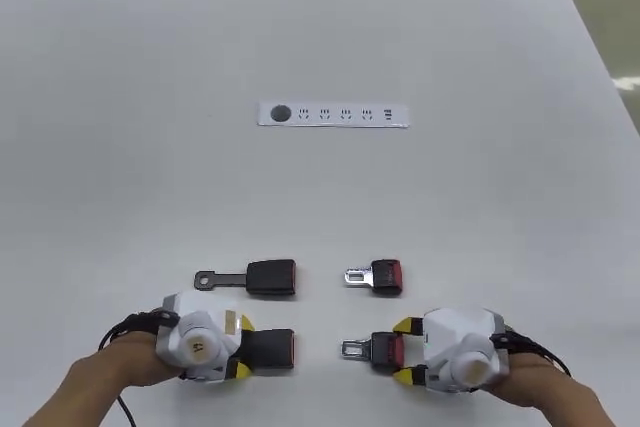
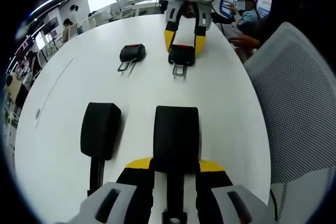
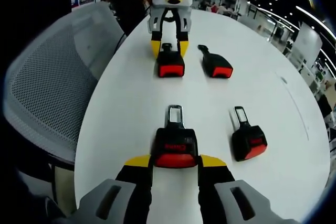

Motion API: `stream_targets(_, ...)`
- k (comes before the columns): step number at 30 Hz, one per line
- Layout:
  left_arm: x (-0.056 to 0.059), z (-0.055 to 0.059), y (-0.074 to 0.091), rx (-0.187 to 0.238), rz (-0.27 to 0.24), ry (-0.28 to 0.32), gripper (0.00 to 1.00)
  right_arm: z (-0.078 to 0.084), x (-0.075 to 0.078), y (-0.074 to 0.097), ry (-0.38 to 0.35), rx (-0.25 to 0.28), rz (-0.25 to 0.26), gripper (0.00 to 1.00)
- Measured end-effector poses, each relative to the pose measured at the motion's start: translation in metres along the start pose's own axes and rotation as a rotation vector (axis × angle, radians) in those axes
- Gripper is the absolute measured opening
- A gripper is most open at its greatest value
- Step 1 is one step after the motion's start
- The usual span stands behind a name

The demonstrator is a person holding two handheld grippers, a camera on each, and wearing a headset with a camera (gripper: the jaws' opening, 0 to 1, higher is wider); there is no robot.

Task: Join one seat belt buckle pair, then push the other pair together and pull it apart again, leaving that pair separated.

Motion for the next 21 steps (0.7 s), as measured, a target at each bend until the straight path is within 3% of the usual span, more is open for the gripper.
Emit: stream_targets(21,-0.001,-0.002,0.000,-0.013,0.007,0.001,0.31,-0.016,0.001,-0.009,0.025,0.007,-0.008,0.29)
Point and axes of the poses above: the centre of the closed fingertips' face, and the gripper's own axes: y roughly backward along the fingers, x roughly to its right, z roughly out of its underside, the point moved 10 cm from there along y, roughly backward along the fingers, and after that the axes turned 10 degrees about y, right-handed, at the moved point
